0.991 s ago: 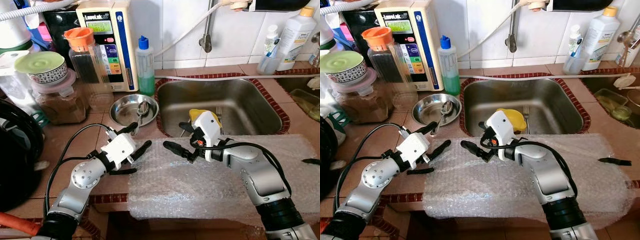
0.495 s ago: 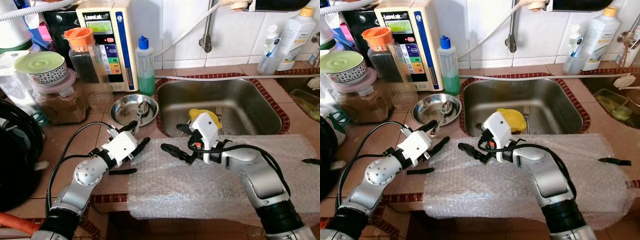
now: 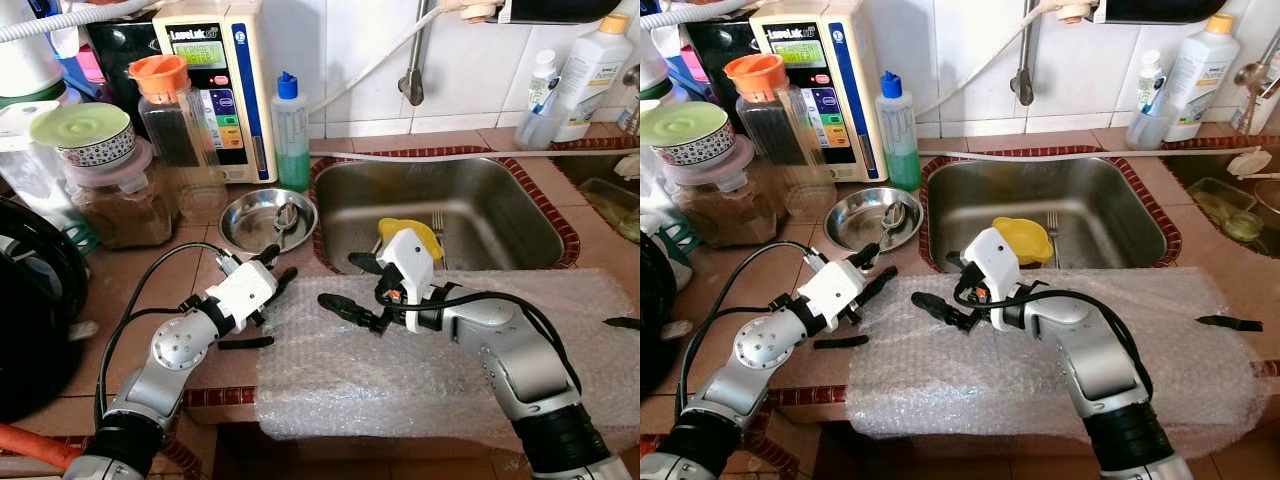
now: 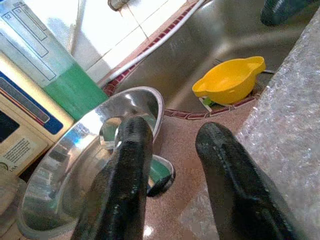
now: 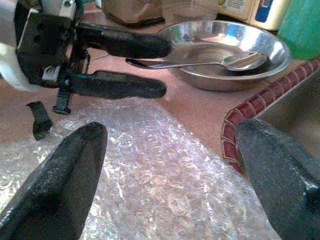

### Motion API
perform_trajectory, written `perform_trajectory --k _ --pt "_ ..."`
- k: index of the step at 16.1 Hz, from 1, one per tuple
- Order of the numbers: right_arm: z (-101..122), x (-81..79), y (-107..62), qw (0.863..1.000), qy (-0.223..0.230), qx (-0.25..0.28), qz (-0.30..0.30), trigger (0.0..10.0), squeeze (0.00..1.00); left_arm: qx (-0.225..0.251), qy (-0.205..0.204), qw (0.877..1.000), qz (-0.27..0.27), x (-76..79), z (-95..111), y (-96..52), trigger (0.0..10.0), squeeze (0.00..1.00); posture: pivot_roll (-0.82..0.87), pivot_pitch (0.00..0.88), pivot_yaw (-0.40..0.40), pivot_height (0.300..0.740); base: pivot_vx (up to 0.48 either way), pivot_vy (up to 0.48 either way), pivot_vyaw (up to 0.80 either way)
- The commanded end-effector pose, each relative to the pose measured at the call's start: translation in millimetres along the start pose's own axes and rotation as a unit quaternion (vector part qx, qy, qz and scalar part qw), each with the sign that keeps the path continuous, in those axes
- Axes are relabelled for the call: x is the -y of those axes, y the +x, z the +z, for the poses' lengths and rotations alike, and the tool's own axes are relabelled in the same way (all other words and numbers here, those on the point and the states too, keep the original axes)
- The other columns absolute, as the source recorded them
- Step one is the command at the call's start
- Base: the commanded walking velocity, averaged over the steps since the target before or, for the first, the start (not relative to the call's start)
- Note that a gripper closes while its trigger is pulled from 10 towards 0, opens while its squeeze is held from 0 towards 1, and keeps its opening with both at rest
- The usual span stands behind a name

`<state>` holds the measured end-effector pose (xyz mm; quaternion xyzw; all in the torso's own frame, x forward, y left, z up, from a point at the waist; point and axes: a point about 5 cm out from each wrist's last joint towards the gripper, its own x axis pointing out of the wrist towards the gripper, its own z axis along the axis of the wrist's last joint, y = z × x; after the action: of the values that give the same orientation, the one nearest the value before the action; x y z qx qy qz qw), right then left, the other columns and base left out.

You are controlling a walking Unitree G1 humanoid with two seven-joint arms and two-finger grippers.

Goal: Kitchen organization

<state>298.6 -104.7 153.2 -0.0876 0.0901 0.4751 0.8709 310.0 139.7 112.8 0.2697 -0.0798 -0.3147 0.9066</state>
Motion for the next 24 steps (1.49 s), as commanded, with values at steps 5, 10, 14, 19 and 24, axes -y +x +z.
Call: perform_trajectory --k 5,10,14,19,24 --pt "4.5 -1.8 -1.5 1.000 -0.012 0.003 0.006 10.0 0.00 0.002 0.008 1.000 0.007 -4.6 0.2 0.7 0.0 0.00 -0.24 0.043 0.069 0.740 0.000 0.000 0.00" --pt "4.1 -0.9 -1.3 1.000 -0.016 0.002 0.004 10.0 0.00 0.003 0.009 1.000 0.009 -5.0 -0.4 0.3 0.0 0.00 -0.24 0.042 0.069 0.740 0.000 0.000 0.00" --pt "4.0 0.0 -1.7 1.000 -0.017 0.001 0.001 10.0 0.00 0.005 0.010 1.000 0.010 -5.3 0.2 0.7 0.0 0.00 -0.24 0.041 0.068 0.740 0.000 0.000 0.00" --pt "6.4 7.4 -2.1 1.000 -0.023 0.009 -0.018 10.0 0.00 0.000 0.019 1.000 0.023 -11.7 -0.6 -2.8 0.0 0.00 -0.24 0.038 0.067 0.740 0.000 0.000 0.00" --pt "5.9 8.8 -1.6 0.999 -0.028 0.011 -0.021 10.0 0.00 -0.002 0.007 0.998 0.062 -16.9 -1.8 -6.2 0.0 0.00 -0.23 0.034 0.064 0.740 0.000 0.000 0.00"
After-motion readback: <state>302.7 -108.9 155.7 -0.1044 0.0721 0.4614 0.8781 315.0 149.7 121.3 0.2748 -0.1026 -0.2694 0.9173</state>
